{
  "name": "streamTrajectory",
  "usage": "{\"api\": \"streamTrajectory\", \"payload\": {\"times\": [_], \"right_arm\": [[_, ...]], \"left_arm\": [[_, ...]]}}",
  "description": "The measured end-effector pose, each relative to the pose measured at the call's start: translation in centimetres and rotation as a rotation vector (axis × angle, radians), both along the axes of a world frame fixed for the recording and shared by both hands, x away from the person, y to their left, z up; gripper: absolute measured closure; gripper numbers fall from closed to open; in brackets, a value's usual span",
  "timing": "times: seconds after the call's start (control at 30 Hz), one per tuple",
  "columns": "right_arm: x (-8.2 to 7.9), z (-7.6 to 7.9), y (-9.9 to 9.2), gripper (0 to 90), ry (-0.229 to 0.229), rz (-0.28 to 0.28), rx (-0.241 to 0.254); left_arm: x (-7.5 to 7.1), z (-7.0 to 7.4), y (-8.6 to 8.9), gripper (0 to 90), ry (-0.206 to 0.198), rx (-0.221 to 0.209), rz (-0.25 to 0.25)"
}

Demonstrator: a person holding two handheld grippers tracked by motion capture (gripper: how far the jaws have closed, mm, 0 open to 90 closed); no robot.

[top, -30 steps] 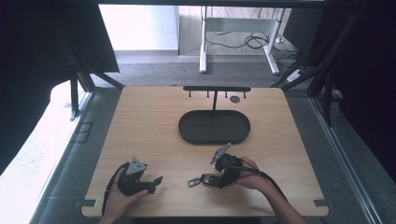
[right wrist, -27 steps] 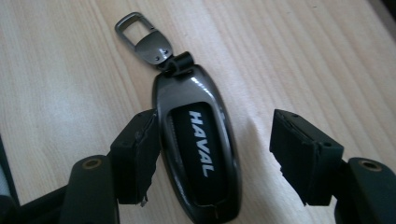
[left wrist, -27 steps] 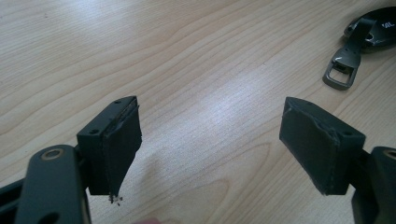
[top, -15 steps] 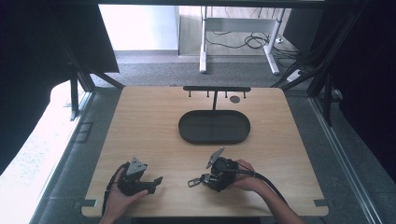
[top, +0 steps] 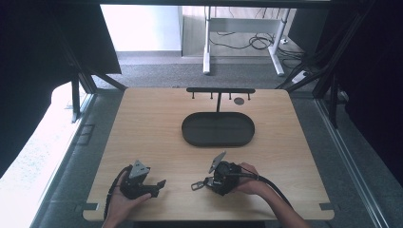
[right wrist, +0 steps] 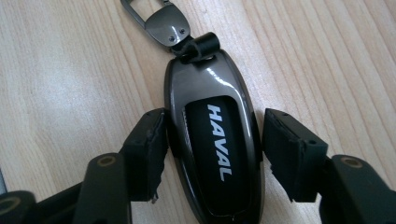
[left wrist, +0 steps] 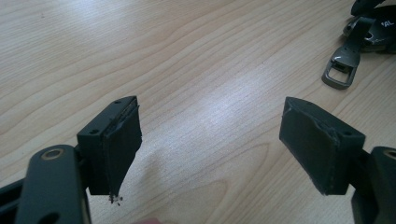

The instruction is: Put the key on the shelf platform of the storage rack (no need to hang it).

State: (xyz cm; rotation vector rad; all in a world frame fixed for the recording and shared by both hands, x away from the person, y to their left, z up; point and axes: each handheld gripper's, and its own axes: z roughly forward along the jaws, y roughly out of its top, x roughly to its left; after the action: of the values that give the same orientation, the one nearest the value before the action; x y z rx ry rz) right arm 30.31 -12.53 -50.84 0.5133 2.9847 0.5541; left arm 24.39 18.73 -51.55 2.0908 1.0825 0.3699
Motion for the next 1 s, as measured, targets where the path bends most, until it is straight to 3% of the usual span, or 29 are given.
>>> {"api": "streamTrajectory", "payload": {"times": [0.4, 0.73, 1.0], "right_arm": [[0.2, 0.3, 0.6, 48.3, 0.018, 0.004, -0.037], [0.3, 0.3, 0.7, 48.9, 0.026, -0.011, -0.046], [0.9, 1.1, 0.3, 49.0, 0.024, -0.050, -0.004]], "left_arm": [[0.0, 0.0, 0.0, 21.3, -0.003, 0.000, 0.000], [0.0, 0.0, 0.0, 21.4, -0.004, 0.002, -0.003], [0.0, 0.0, 0.1, 21.5, -0.006, 0.000, 0.000]]}}
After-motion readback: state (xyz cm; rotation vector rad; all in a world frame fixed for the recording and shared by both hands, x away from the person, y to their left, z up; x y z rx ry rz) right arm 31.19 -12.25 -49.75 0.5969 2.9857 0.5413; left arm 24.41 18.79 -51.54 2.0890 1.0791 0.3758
